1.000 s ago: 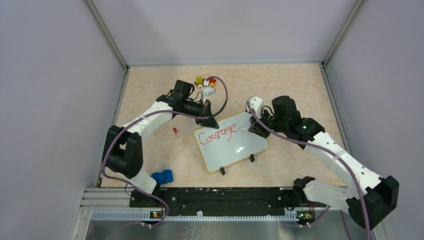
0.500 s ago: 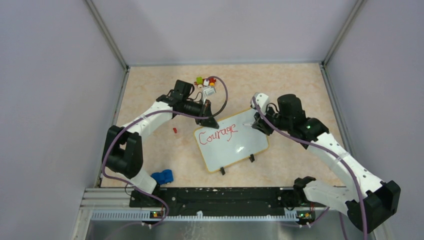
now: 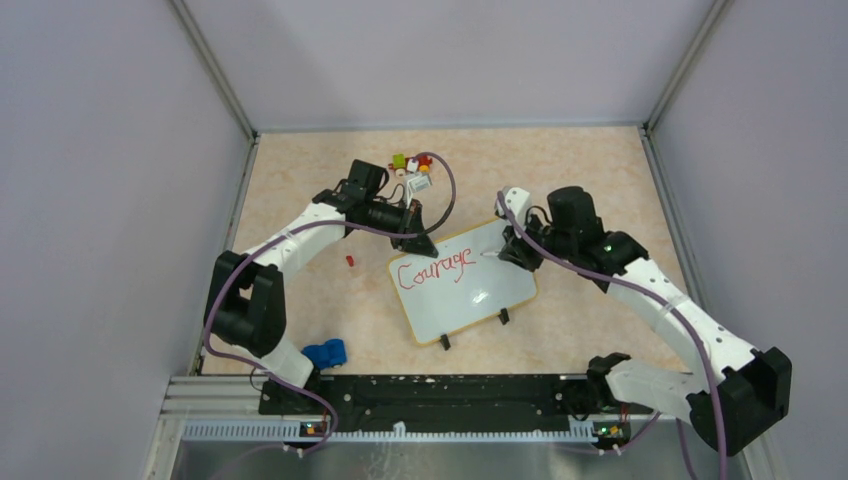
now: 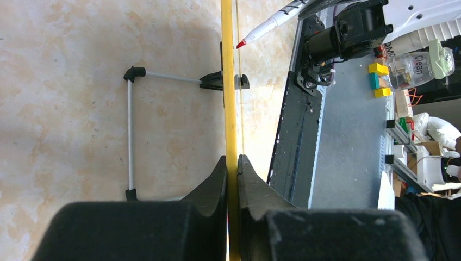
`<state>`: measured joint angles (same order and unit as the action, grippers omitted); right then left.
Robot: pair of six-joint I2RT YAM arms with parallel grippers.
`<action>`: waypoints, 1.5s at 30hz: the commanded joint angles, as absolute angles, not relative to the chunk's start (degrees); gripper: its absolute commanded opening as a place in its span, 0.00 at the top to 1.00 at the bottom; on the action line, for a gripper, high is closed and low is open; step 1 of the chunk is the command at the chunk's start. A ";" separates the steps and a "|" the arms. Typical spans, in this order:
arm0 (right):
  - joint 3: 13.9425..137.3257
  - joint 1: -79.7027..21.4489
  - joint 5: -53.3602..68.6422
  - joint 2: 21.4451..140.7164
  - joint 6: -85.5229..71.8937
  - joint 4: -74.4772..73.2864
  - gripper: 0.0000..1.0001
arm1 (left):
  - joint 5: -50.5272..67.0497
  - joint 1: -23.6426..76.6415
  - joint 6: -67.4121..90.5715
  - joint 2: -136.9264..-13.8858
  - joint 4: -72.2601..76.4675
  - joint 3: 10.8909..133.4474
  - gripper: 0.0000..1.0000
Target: Write a sentence on the whiteboard
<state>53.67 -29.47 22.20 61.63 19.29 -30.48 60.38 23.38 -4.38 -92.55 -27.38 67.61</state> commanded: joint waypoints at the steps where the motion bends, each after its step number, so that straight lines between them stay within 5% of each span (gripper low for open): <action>1: 55.82 -29.68 23.00 62.21 19.29 -27.63 1.00 | 58.94 24.35 -7.65 -94.99 -27.92 65.69 1.00; 26: 55.74 -26.28 12.26 59.88 21.69 -30.13 1.00 | 58.62 24.35 -8.40 -95.04 -29.07 66.08 1.00; 36: 60.93 -26.28 25.63 59.62 21.91 -34.63 1.00 | 59.01 24.32 -8.14 -94.81 -28.84 65.99 1.00; 45: 60.46 -26.31 24.38 62.22 20.06 -30.38 1.00 | 59.13 24.35 -7.71 -94.83 -28.31 65.89 1.00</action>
